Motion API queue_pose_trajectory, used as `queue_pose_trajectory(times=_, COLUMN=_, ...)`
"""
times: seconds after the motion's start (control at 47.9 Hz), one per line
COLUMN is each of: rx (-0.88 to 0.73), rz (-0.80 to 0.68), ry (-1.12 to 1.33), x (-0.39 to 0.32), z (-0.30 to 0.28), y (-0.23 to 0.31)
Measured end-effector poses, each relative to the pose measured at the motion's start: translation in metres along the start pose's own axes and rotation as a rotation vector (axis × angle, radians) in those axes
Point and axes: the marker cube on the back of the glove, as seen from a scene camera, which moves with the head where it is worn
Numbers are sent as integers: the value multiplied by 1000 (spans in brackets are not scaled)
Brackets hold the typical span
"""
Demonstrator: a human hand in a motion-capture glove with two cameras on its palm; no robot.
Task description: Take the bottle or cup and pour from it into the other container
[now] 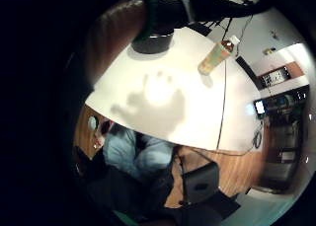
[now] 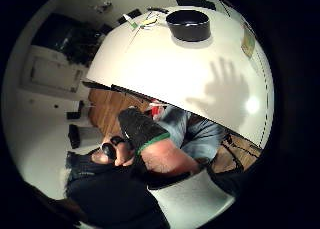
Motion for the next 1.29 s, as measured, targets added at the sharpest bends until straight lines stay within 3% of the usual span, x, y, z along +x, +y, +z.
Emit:
queue_pose_trajectory(times=0.334, rx=16, rz=-27, ry=-2, x=4, z=-1, y=-6)
queue_pose_trajectory(times=0.605, rx=4, rz=64, ry=-21, x=19, z=3, y=3)
queue_pose_trajectory(times=0.689, rx=100, rz=212, ry=-32, x=50, z=12, y=-6)
queue_pose_trajectory(times=0.793, rx=9, rz=173, ry=-130, x=95, z=23, y=-7)
queue_pose_trajectory(times=0.898, rx=270, rz=283, ry=-196, x=140, z=41, y=-38)
queue_pose_trajectory(times=0.981, rx=136, rz=303, ry=-277, x=171, z=59, y=-17)
queue_pose_trajectory(times=1.148, rx=217, rz=493, ry=-348, x=238, z=79, y=-51)
queue_pose_trajectory(times=1.252, rx=267, rz=384, ry=-393, x=270, z=89, y=-78)
queue_pose_trajectory(times=1.294, rx=246, rz=459, ry=-437, x=276, z=91, y=-91)
